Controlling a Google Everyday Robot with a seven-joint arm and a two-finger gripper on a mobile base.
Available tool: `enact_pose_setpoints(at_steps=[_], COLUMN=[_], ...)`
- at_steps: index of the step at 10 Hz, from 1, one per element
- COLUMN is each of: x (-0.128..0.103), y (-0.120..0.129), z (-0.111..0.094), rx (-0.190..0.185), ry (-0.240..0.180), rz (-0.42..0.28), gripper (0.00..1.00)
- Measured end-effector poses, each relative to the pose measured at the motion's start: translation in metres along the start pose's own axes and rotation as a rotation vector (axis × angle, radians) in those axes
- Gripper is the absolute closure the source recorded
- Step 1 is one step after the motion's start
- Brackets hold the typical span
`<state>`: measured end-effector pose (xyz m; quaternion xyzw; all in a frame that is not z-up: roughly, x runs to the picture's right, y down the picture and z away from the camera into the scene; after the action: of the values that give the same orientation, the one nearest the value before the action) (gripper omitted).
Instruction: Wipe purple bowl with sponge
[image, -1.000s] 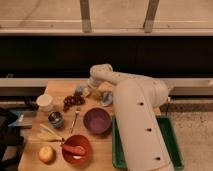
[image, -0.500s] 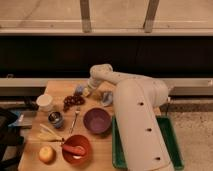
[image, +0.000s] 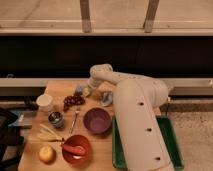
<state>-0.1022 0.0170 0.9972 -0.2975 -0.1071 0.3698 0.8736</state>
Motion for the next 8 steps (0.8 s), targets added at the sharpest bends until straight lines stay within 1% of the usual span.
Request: enact_pose_setpoints(at_steps=[3,4,5,6,7,8], x=[0.0,-0.002,-0.01,-0.013,-0.021,-0.027], y=[0.001,0.004,0.005,0.006,0.014,0.028], z=[-0.002,-0.006,-0.018,-0.026,-0.028,-0.027], rx=[-0.002,-0.006,-0.002,0.014,0.055,0.089], ry=[0.003,0.009,0.005,0.015,0.019,0.015], rz=[0.0,-0.002,-0.005,-0.015,-0.061,-0.108], gripper=[1.0,1.0,1.0,1.0,1.0,1.0])
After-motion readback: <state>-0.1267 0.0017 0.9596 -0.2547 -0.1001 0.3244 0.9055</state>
